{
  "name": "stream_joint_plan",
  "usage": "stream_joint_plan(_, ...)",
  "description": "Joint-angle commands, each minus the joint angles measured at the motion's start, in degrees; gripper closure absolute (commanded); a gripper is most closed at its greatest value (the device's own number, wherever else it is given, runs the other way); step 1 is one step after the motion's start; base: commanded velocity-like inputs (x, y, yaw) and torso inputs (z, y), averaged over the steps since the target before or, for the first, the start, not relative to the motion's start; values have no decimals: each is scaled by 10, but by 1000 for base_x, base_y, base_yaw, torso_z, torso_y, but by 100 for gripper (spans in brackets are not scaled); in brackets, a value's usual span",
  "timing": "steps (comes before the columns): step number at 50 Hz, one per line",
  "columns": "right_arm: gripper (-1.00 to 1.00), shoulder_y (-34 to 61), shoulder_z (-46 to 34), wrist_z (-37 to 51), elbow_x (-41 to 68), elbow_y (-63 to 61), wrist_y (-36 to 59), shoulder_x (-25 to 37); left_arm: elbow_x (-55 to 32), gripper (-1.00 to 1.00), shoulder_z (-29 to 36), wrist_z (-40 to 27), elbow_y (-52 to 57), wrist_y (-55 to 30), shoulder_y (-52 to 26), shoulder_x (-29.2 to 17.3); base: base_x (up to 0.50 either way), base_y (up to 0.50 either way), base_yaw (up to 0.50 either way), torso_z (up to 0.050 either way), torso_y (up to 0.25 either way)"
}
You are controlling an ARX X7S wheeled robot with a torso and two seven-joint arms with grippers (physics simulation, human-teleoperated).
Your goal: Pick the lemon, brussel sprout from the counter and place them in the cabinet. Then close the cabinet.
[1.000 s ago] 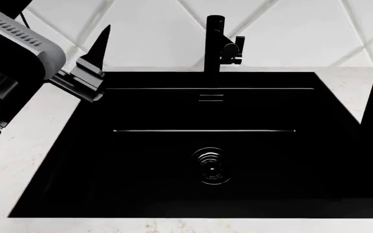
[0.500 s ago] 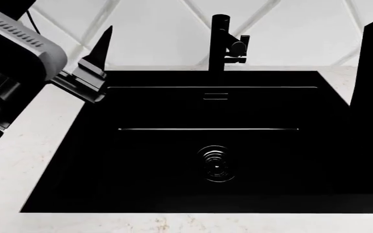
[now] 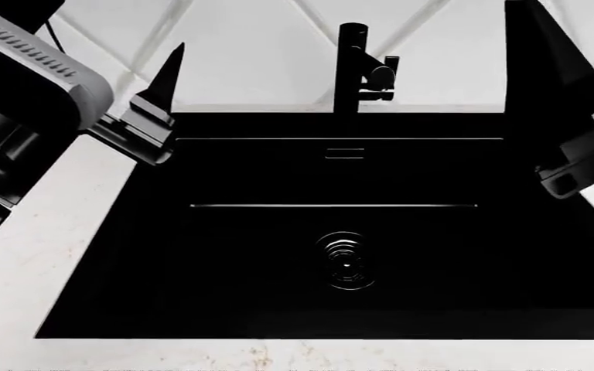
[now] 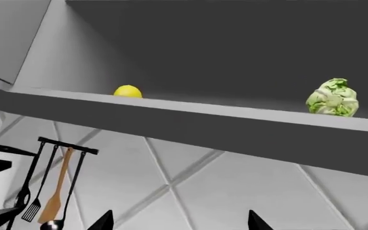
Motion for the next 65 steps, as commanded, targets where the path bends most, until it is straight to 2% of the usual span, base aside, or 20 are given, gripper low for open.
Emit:
stream_joint_plan(1,-100,78,-62,13,18,33,29,11,0,-100,3,-1,-1,1,-1,0,-157,230,0,0,0)
stream_joint_plan(9,-100,70,-48,19,37,30,17,6,-5,-100,0,-3,1,0,0,-1,-229,300,0,0,0)
stream_joint_plan(22,-100,61,-36,14,42,29,8,7,-8,-100,4,-3,-1,-2,-6,-1,-231,-8,486,0,0)
stream_joint_plan(36,-100,65,-47,12,29,23,9,8,-6,-100,5,-4,-1,4,1,-3,3,35,0,0,0)
stream_joint_plan(65,-100,48,-38,4,23,19,-5,7,-10,-100,2,-8,-1,9,7,-9,58,236,0,0,0)
